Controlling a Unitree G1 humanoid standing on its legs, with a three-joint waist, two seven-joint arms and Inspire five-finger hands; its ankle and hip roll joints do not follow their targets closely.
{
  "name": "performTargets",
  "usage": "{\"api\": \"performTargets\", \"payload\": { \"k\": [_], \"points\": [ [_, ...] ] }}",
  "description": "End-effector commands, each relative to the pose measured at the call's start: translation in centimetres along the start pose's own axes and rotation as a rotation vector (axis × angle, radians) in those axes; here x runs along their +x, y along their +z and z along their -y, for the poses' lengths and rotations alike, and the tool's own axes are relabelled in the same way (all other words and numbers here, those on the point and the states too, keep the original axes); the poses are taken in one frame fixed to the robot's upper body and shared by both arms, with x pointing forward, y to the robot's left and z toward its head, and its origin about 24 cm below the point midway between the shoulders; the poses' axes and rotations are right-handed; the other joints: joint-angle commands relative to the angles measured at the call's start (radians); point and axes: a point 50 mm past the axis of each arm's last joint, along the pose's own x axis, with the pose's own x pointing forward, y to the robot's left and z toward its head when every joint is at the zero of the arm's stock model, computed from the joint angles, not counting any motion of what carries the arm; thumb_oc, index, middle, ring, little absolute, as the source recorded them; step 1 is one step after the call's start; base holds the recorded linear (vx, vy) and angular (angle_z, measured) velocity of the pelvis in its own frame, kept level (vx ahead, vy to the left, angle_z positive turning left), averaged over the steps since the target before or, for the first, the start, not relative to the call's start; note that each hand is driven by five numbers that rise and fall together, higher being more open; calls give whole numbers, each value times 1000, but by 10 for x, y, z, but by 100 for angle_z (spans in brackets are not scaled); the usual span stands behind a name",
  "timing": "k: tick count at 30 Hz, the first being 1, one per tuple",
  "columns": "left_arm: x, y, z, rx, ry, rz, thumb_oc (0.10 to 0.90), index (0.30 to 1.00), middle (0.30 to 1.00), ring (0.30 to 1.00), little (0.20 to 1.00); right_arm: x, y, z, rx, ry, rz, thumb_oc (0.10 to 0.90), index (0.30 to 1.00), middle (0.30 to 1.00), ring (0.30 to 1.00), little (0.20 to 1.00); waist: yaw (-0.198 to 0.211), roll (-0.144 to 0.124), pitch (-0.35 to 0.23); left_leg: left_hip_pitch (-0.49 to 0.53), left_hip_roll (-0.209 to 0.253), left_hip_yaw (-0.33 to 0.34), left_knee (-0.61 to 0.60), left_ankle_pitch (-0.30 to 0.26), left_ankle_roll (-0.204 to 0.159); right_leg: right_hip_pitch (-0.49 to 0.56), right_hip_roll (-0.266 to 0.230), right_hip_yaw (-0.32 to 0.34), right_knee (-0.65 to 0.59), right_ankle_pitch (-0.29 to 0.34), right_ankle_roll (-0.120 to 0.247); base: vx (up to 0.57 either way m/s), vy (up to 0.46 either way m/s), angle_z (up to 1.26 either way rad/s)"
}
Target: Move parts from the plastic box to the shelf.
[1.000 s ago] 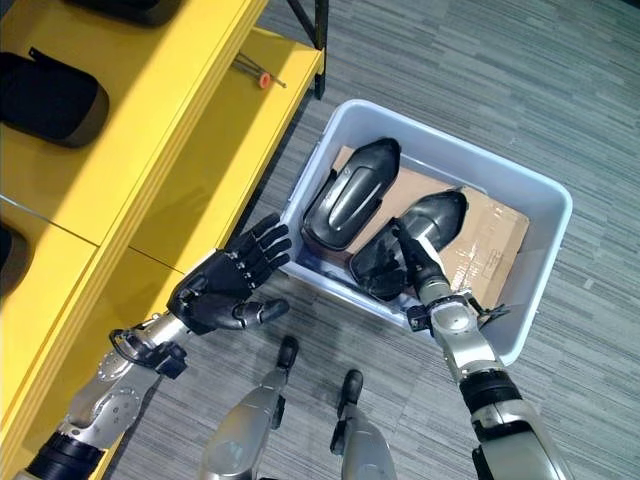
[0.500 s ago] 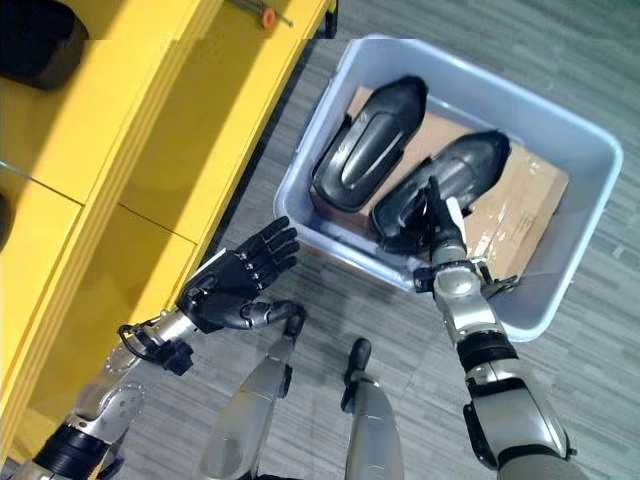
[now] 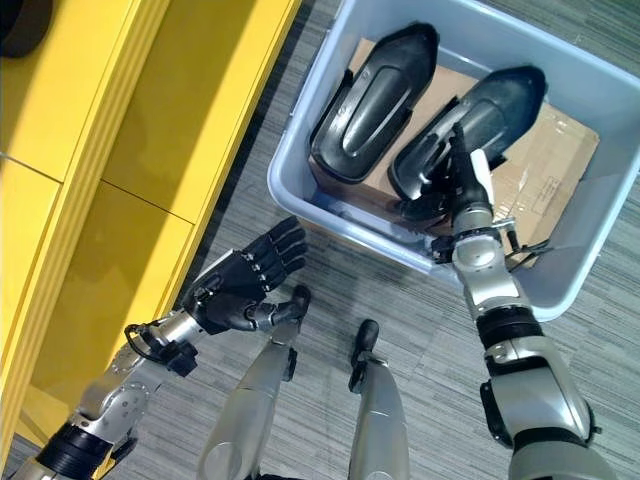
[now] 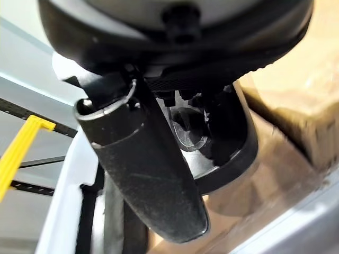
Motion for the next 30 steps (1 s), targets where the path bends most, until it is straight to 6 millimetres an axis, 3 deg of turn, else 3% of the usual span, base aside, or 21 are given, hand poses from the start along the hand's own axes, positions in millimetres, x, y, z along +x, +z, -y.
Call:
{"api": "performTargets", "payload": {
  "k": [1,11,14,16,20,27,30],
  "points": [
    [6,27,27,-12,-149,192,900,1000,1000,1000,1000,-1,-9,49,-174,-129,-27,900,1000,1000,1000,1000,-16,61,-24,43,-19,74,-60,-47,38,30,57,-34,79,-64,-39,0,0,0],
    [-4,30,33,8,-231,181,900,1000,1000,1000,1000,-6,-7,81,-447,-140,-25,900,1000,1000,1000,1000,-33,41,-24,106,2,90,-79,-60,34,82,60,-24,30,-39,-27,-6,3,-1],
    [-3,31,35,16,-236,175,900,1000,1000,1000,1000,-9,-11,78,-493,-118,-23,900,1000,1000,1000,1000,-35,25,-24,123,6,94,-86,-63,35,104,59,-24,3,-26,-21,-13,-31,-3],
    [-2,31,35,20,-245,161,900,1000,1000,1000,1000,-11,-11,76,-551,-104,5,900,1000,1000,1000,1000,-37,-2,-24,146,14,100,-94,-68,37,134,58,-25,-27,-11,-11,-29,-108,-4],
    [-3,29,34,34,-255,124,900,1000,1000,1000,1000,-12,2,78,-559,-168,80,900,1000,1000,1000,1000,-43,-28,-24,192,26,111,-114,-76,38,186,61,-20,-79,13,3,-34,-73,-11],
    [-1,32,34,46,-267,141,900,1000,1000,1000,1000,-13,23,75,-533,-251,205,900,1000,1000,1000,1000,-53,-26,-24,229,26,119,-126,-81,37,226,62,-12,-111,20,6,-38,19,-5],
    [1,37,34,23,-263,179,900,1000,1000,1000,1000,-18,44,69,-544,-276,336,900,1000,1000,1000,1000,-66,-12,-24,256,23,121,-136,-81,37,248,59,-5,-114,14,7,-26,110,-11]
  ]
}}
